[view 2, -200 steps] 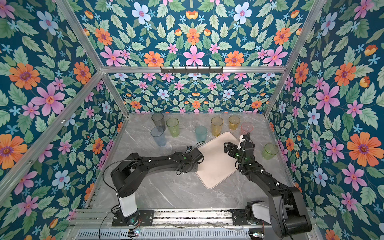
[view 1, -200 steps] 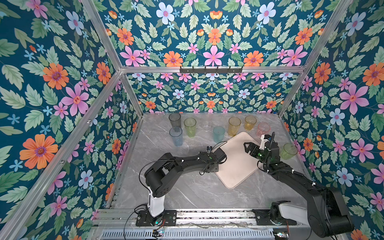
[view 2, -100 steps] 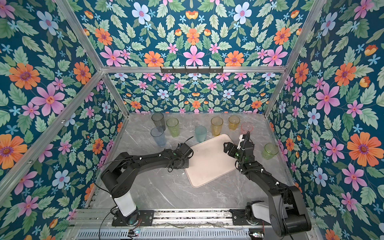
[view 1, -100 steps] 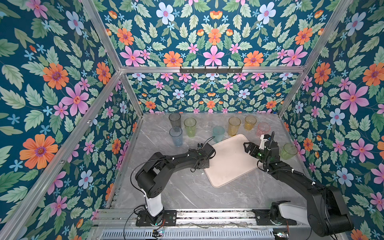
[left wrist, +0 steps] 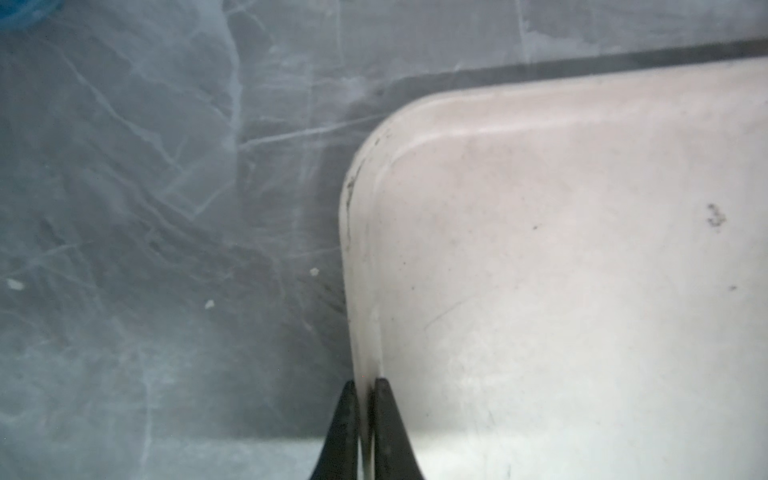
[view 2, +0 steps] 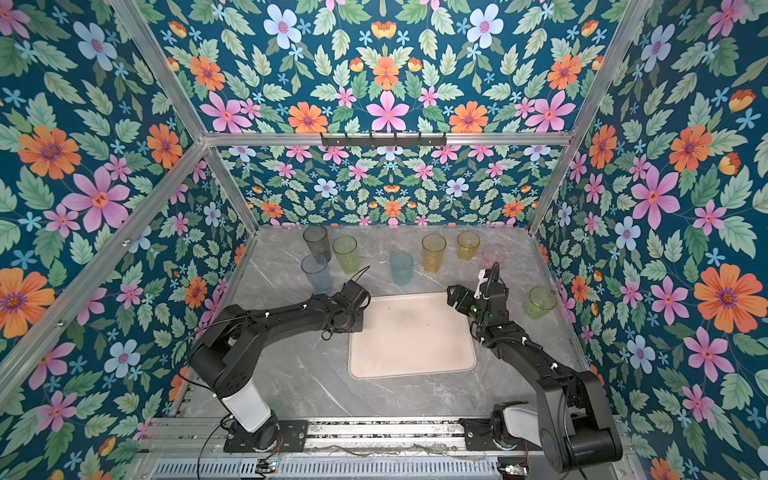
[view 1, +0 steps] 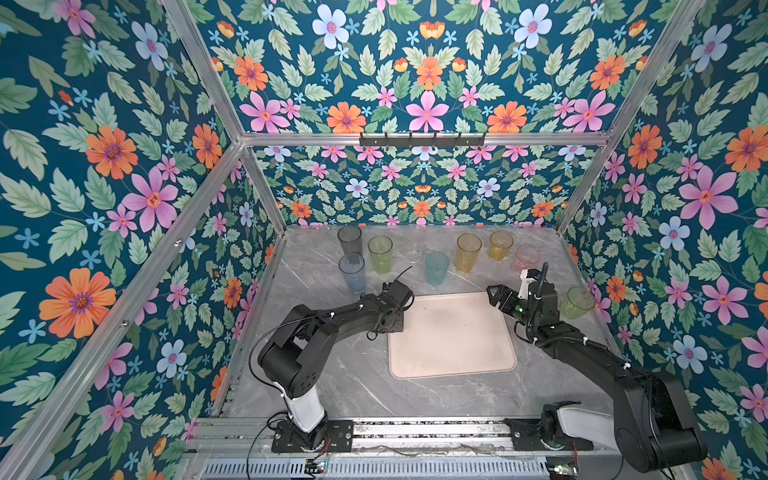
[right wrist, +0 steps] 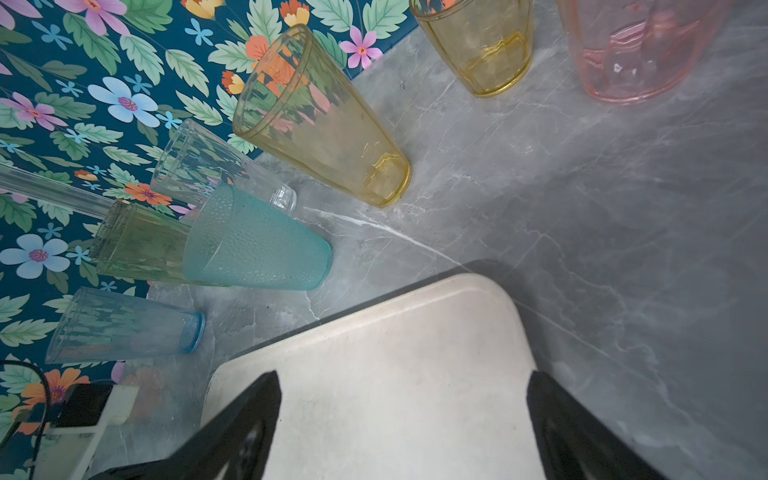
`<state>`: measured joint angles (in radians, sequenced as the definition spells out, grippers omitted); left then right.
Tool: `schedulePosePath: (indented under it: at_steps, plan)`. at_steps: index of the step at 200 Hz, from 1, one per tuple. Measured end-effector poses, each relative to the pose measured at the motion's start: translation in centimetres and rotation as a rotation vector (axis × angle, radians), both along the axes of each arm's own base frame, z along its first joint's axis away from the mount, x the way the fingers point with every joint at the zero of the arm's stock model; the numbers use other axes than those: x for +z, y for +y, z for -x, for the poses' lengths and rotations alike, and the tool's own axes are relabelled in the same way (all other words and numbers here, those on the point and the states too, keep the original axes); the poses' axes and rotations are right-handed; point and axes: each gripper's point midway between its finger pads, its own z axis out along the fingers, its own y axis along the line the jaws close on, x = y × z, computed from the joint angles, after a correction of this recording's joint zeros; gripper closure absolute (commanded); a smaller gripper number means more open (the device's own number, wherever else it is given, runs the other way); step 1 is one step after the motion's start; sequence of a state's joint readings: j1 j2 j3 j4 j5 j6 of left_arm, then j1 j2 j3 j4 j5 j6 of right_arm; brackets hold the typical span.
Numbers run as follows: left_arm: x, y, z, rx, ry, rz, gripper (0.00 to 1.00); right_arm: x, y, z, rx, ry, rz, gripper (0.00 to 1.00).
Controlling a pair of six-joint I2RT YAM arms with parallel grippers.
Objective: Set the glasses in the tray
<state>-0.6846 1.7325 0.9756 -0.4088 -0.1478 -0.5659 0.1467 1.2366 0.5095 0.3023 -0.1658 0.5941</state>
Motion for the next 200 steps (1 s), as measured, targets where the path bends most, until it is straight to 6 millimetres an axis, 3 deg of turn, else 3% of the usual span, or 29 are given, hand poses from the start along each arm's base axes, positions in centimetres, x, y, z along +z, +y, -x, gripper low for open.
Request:
schedulePosePath:
  at_steps: [59, 200]
  plan:
    - [0.1, 2.3, 0.6, -0.032, 0.04, -0.035, 0.98, -0.1, 0.0, 0.1, -0.001, 0.006, 0.002, 0.06]
    - [0.2, 5.3, 1.8, -0.019, 0.079, -0.078, 0.98, -0.1, 0.0, 0.1, 0.0, 0.006, 0.002, 0.07]
